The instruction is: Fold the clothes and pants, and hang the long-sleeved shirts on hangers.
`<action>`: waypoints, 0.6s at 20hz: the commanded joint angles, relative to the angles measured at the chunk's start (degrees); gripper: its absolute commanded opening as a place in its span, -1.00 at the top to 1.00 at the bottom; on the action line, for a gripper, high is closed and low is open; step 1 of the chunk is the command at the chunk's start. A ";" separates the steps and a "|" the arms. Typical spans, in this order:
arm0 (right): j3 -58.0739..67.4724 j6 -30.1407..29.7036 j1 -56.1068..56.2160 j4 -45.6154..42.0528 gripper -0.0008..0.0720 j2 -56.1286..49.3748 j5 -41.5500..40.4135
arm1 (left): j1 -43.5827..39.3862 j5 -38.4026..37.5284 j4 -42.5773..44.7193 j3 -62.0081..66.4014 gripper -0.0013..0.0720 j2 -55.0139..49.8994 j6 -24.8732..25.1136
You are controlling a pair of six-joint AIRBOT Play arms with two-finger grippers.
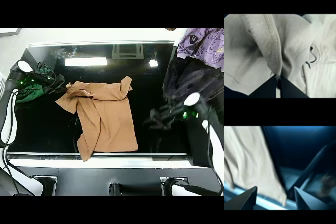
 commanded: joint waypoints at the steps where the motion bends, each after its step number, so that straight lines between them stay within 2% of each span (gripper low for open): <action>1: -18.80 -4.92 -0.26 11.28 -0.53 4.87 -7.72 | 0.04 -0.50 0.02 0.04 0.91 0.04 -0.44; 3: -22.38 -6.64 -0.26 13.73 -0.53 4.85 -8.81 | 0.04 -0.48 0.02 0.04 0.91 0.02 -0.42; 9: -24.22 -7.17 0.00 13.77 -0.52 4.85 -9.92 | 0.04 -0.31 0.04 0.02 0.91 -0.02 -0.42; 11: -24.20 -7.23 3.80 13.77 -0.51 4.85 -11.23 | 0.04 -0.31 0.04 0.02 0.91 -0.13 -0.42; 12: -24.20 -6.71 6.80 13.53 -0.43 4.85 -12.59 | 0.04 -0.33 0.04 0.02 0.91 -0.15 -0.44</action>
